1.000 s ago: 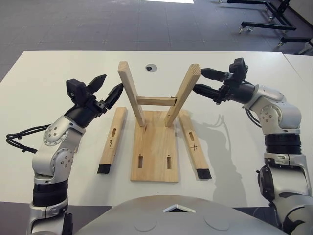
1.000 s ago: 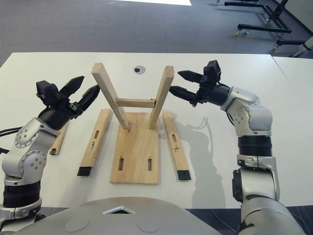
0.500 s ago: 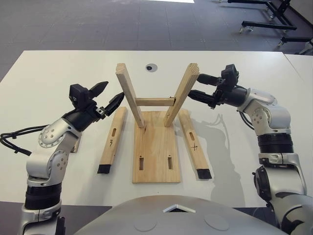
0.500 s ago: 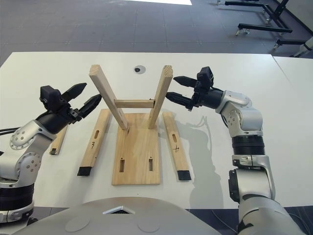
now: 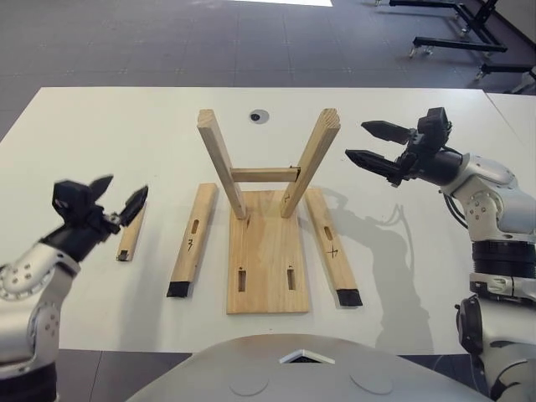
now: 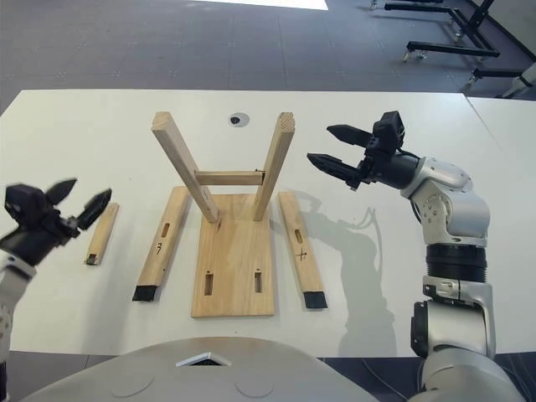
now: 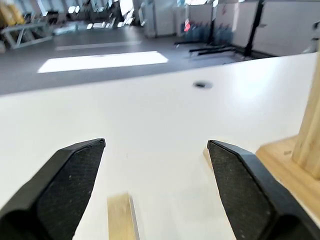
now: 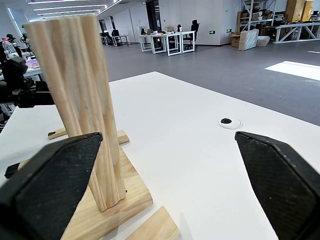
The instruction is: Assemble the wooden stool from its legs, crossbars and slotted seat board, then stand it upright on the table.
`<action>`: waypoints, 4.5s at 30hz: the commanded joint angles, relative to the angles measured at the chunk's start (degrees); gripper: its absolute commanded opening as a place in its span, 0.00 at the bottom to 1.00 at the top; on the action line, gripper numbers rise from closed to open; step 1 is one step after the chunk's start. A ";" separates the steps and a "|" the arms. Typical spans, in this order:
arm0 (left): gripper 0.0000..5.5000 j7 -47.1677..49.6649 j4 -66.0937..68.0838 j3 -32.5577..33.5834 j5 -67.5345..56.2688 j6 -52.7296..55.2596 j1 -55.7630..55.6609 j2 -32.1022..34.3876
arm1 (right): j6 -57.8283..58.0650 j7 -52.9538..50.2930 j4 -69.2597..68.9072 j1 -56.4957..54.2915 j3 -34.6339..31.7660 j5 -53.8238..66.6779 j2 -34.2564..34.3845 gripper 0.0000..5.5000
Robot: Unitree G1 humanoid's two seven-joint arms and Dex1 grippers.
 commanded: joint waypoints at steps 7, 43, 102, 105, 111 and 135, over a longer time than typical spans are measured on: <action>0.63 8.90 4.10 -0.38 1.00 13.24 3.51 -5.74 | 8.21 -2.74 -14.29 6.01 -0.04 4.90 -1.65 0.89; 0.23 3.86 -2.05 -6.19 6.76 -17.22 -26.28 -4.69 | -4.69 -61.08 -27.50 4.39 3.62 -13.87 31.17 0.89; 0.23 -9.44 5.02 -27.18 10.64 -15.52 -41.84 -6.90 | 10.41 -52.87 -28.42 -7.26 4.86 25.98 30.88 0.08; 0.35 -6.85 6.02 -25.28 11.74 -15.44 -41.91 -7.37 | 8.76 -53.10 -26.96 -8.10 2.80 25.24 30.73 0.07; 0.51 -1.55 4.57 -18.59 11.66 -14.35 -39.59 -7.11 | 3.12 -60.26 -23.27 -8.26 -10.25 24.86 26.76 0.07; 0.51 15.73 -1.10 -9.61 19.01 -13.83 -33.97 -11.45 | -2.88 -47.79 -37.71 32.14 5.22 -5.61 15.88 0.07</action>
